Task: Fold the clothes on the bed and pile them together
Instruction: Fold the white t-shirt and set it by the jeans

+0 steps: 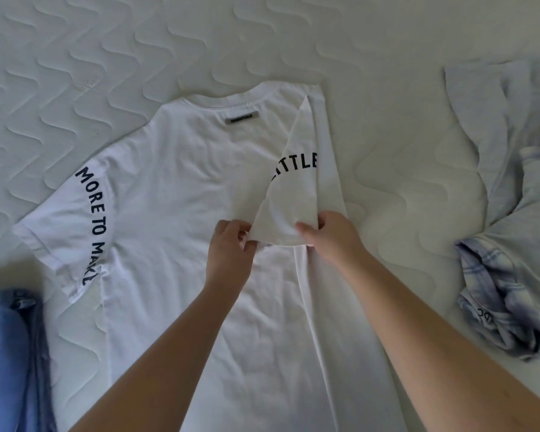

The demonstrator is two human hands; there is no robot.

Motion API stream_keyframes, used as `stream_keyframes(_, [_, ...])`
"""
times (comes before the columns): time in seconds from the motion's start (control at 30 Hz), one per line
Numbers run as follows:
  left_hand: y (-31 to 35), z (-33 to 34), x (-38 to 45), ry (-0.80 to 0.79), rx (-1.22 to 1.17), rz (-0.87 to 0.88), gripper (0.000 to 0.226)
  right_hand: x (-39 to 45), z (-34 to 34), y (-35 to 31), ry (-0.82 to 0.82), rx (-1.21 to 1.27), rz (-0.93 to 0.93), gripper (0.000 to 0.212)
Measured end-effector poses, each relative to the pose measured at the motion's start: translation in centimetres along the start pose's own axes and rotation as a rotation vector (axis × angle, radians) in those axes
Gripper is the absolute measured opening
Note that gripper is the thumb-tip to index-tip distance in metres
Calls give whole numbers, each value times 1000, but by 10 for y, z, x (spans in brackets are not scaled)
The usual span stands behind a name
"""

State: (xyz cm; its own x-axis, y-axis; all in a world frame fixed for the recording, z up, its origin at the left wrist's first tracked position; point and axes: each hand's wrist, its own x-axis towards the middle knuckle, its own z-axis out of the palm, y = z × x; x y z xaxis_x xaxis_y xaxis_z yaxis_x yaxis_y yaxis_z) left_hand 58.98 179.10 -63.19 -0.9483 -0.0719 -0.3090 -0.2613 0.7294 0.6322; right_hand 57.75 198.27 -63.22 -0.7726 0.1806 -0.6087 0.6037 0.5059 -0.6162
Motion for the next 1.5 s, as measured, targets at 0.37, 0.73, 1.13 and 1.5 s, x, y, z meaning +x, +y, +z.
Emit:
stream_keyframes(0.37, [12, 8, -28, 34, -64, 101, 41, -4, -24, 29, 167, 415, -35, 12])
stream_keyframes(0.73, [2, 19, -33, -38, 305, 293, 33, -11, -20, 44, 191, 34, 39, 19])
stream_keyframes(1.13, [21, 17, 8, -115, 47, 77, 35, -18, -8, 36, -56, 509, 239, 18])
stream_keyframes(1.5, [95, 37, 146, -114, 29, 179, 43, -2, -8, 37, 18, 221, 193, 46])
